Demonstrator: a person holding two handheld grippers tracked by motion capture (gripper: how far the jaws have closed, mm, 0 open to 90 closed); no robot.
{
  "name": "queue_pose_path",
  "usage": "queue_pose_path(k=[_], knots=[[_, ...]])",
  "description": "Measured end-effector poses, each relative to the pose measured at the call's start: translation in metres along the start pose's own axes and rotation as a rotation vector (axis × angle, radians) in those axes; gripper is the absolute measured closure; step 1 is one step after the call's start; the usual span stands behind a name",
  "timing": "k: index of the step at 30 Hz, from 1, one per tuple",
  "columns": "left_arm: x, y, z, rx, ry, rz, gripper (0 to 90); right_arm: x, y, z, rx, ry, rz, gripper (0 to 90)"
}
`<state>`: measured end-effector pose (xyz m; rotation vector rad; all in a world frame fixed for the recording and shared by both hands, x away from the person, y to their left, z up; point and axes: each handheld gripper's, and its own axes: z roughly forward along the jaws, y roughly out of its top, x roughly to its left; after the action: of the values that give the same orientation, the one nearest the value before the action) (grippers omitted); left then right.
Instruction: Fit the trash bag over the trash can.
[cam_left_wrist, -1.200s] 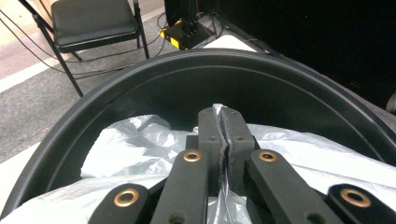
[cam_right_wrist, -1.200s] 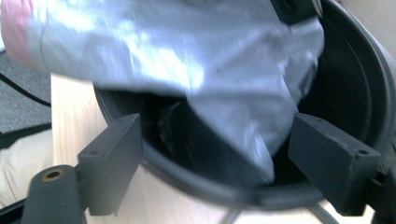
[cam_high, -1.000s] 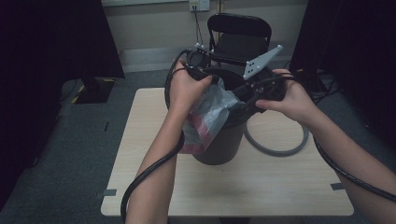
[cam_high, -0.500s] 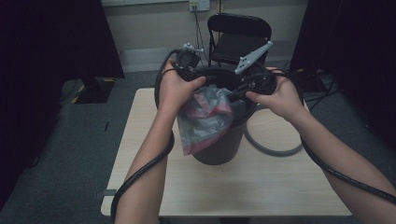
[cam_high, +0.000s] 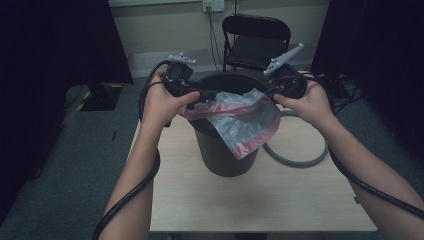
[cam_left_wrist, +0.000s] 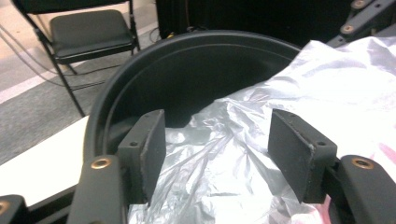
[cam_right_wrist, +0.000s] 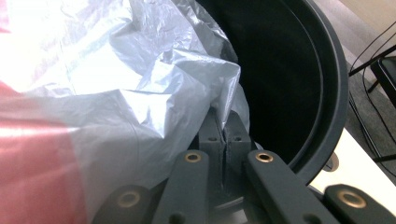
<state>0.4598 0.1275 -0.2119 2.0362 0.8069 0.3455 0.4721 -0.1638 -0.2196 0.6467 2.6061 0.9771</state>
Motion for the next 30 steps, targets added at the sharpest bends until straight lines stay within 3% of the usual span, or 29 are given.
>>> queue_pose_path(k=[3,5,7,10,14,17,23,24,25,30], knots=[[-0.006,-0.001,0.005,0.046,-0.026,0.026,57.7,0.003,-0.001,-0.002,-0.014,0.019,-0.021,88.3],[-0.009,-0.002,0.011,0.093,-0.030,0.042,72.9,0.007,-0.001,-0.004,-0.022,0.045,-0.040,80.4],[-0.010,-0.002,0.016,0.125,-0.022,0.055,82.3,0.011,-0.002,-0.006,-0.038,0.043,-0.063,62.5],[-0.009,-0.002,0.025,0.131,-0.023,0.038,89.4,0.018,-0.003,-0.008,-0.051,0.056,-0.118,40.8],[-0.007,0.000,0.035,0.117,-0.005,0.024,90.0,0.026,-0.002,-0.011,-0.058,0.092,-0.166,36.9],[-0.008,0.003,0.041,0.099,0.007,0.011,90.0,0.030,0.001,-0.010,-0.072,0.114,-0.200,36.7],[-0.014,0.013,0.055,0.089,-0.021,0.021,90.0,0.043,0.017,0.003,-0.079,0.194,-0.242,41.5],[-0.015,0.014,0.057,0.089,-0.023,0.026,90.0,0.045,0.019,0.006,-0.073,0.205,-0.240,45.2],[-0.016,0.015,0.058,0.082,-0.027,0.024,90.0,0.047,0.021,0.010,-0.057,0.221,-0.244,54.3],[-0.018,0.019,0.061,0.067,-0.056,0.016,90.0,0.048,0.030,0.024,-0.011,0.283,-0.253,76.6]])
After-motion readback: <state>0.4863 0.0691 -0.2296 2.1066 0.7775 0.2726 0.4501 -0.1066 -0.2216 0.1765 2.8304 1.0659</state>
